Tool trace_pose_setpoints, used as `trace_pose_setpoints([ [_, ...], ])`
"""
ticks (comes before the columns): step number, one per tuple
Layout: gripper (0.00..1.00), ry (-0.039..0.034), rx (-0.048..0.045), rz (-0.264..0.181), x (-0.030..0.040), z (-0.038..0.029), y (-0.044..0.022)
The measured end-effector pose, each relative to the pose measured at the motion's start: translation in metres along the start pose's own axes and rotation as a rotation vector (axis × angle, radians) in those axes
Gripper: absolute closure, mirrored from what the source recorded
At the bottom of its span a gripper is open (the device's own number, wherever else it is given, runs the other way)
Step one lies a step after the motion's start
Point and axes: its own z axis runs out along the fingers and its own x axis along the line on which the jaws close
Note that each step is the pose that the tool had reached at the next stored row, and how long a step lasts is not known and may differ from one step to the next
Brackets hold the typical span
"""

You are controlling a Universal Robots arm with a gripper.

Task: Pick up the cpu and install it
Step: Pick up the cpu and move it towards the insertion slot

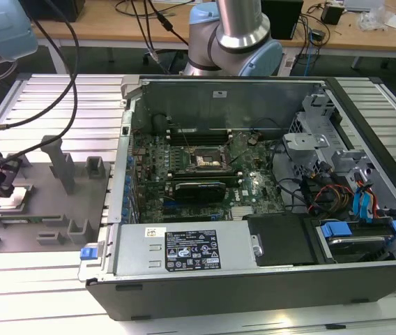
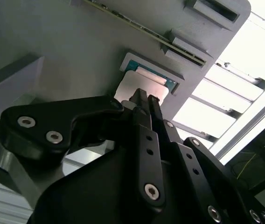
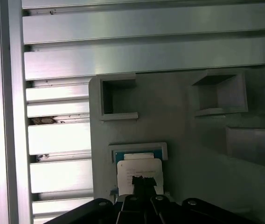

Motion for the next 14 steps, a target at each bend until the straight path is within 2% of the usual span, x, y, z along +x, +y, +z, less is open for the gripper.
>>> trace_pose_setpoints([
  [6,0.52,0.0000,0.0000,0.000,0.0000,0.0001,0.0000],
  [8,0.52,0.0000,0.0000,0.000,0.0000,0.0001,0.0000],
  [11,0.34,0.0000,0.0000,0.000,0.0000,0.0001,0.0000],
  [14,0.34,-0.0001,-0.0001,0.000,0.0000,0.0004,0.0000],
])
